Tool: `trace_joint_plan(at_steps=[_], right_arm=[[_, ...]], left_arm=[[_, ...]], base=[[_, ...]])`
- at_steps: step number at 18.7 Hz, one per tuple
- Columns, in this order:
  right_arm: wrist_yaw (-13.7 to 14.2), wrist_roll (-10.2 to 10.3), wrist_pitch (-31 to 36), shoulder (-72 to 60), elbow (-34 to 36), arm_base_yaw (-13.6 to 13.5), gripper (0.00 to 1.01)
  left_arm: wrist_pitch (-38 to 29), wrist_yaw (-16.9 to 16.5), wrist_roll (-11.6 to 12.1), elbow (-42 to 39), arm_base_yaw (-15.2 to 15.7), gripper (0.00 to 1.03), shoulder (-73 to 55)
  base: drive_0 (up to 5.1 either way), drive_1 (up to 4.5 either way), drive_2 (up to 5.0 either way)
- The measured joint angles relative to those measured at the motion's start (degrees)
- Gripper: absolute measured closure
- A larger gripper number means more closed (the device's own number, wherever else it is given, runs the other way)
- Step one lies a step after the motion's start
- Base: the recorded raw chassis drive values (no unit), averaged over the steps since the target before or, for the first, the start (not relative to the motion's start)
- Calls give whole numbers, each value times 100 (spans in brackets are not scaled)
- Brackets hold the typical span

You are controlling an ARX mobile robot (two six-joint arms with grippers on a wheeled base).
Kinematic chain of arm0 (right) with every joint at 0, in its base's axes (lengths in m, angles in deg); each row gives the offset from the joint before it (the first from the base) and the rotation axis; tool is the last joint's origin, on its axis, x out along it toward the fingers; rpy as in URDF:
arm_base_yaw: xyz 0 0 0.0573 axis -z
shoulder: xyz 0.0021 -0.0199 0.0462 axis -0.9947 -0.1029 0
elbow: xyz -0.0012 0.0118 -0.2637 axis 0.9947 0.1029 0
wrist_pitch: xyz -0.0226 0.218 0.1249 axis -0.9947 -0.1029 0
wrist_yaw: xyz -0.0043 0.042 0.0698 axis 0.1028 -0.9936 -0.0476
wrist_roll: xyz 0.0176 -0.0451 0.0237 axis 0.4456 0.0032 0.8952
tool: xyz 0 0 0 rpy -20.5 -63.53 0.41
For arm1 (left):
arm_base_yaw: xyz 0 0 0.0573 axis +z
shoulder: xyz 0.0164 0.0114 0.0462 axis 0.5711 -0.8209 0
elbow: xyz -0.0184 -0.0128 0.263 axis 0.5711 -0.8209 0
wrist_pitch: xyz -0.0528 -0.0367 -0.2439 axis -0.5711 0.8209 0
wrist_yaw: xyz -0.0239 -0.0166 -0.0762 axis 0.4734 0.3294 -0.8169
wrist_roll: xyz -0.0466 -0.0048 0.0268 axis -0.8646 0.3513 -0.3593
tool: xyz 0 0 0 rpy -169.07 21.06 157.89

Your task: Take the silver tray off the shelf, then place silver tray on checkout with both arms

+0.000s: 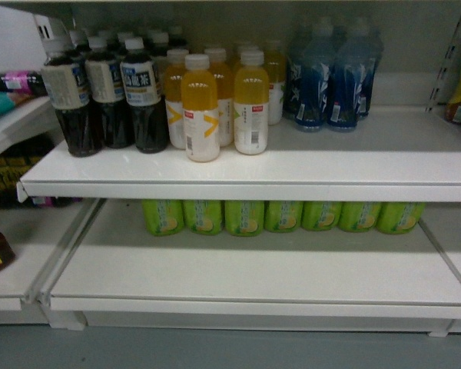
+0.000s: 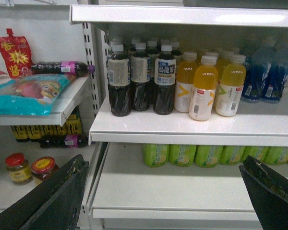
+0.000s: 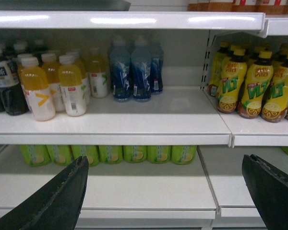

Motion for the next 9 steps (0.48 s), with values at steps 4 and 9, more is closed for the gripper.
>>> trace_joint_plan(at_steps=[4, 9], right_arm=[[-11, -11, -9, 0, 0, 0, 3], [-11, -13, -11, 0, 0, 0, 3]], left_arm=[[2, 15, 24, 0, 0, 5, 0], [0, 17, 26, 0, 0, 5, 0]], base=[[0, 0, 0], [0, 0, 0]])
